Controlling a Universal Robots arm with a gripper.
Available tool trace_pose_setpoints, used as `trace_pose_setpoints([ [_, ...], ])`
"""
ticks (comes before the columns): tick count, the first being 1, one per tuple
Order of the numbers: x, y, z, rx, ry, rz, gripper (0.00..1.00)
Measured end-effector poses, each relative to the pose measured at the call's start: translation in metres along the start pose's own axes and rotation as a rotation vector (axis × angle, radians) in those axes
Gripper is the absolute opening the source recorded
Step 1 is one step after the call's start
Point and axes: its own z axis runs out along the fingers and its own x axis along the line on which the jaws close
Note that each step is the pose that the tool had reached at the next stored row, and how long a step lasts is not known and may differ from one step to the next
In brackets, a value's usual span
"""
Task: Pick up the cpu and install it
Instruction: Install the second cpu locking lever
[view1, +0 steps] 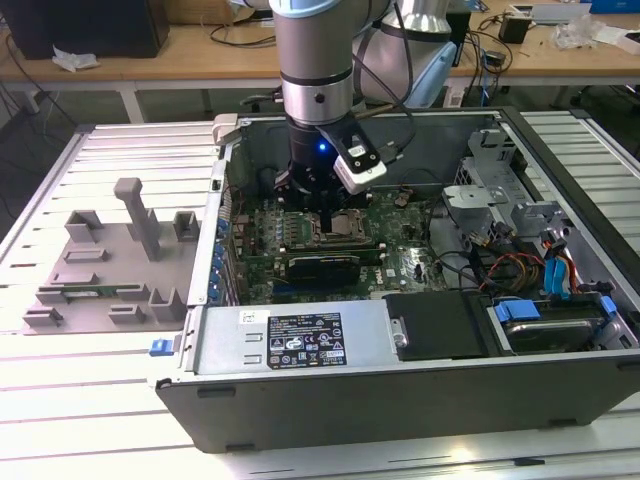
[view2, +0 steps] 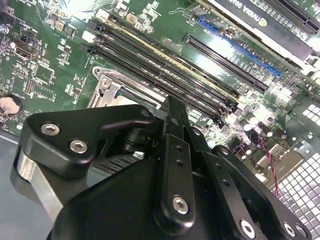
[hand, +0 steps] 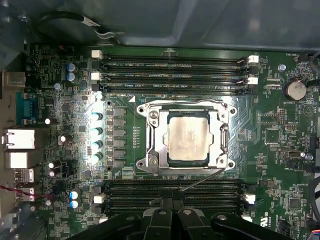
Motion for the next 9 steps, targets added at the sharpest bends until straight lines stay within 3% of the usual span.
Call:
trace_pose_setpoints([
  [5,0.0002,-0.0008,0.0009,-0.0005,-0.0001,0.0,0.11],
  [9,0.0051,-0.0009,0.0041,-0.0054,0.0,0.0,0.11],
])
